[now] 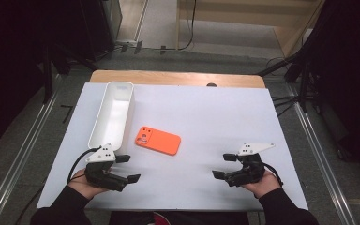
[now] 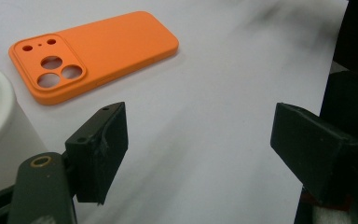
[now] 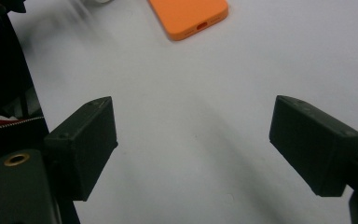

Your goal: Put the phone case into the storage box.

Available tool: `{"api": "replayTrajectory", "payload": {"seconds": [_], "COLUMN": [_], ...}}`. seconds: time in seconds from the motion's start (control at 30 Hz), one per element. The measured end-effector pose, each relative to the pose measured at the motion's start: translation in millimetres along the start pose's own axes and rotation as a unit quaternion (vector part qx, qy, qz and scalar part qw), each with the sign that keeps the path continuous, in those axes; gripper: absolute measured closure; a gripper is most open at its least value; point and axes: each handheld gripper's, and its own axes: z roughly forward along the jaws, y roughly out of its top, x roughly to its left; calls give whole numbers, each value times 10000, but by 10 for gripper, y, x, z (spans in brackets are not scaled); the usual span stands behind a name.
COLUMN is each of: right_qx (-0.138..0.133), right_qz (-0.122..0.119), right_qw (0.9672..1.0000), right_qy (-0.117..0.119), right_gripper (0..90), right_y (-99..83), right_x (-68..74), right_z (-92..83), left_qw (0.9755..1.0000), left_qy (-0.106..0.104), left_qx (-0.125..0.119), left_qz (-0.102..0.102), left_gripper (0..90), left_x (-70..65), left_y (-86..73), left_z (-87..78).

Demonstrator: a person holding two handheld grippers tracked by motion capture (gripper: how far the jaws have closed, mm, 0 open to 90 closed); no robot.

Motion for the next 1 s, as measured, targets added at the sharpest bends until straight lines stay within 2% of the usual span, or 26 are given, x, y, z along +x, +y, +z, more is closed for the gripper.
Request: {"api": "replayTrajectory", "payload": {"seconds": [0.17, 0.47, 0.9, 1.0], "right_qx": [-59, -87, -175, -164], "right_qz": [-53, -8, -27, -102], "right_qw": [10000, 10000, 9998, 9998], "right_qy": [19, 28, 72, 108], "right_gripper": [138, 138, 137, 138], "right_y": [41, 154, 348, 390], "right_x": [-16, -114, -186, -195], "right_z": [5, 53, 207, 247], "left_qw": [10000, 10000, 10000, 10000], "left_qy": [-18, -24, -37, -37], "left_qx": [2, 12, 25, 23], "left_qz": [24, 33, 22, 16], "left_gripper": [191, 191, 191, 191], "left_x": [-8, -6, -4, -4], "left_y": [1, 1, -2, -2], "left_z": [8, 8, 9, 6]}}
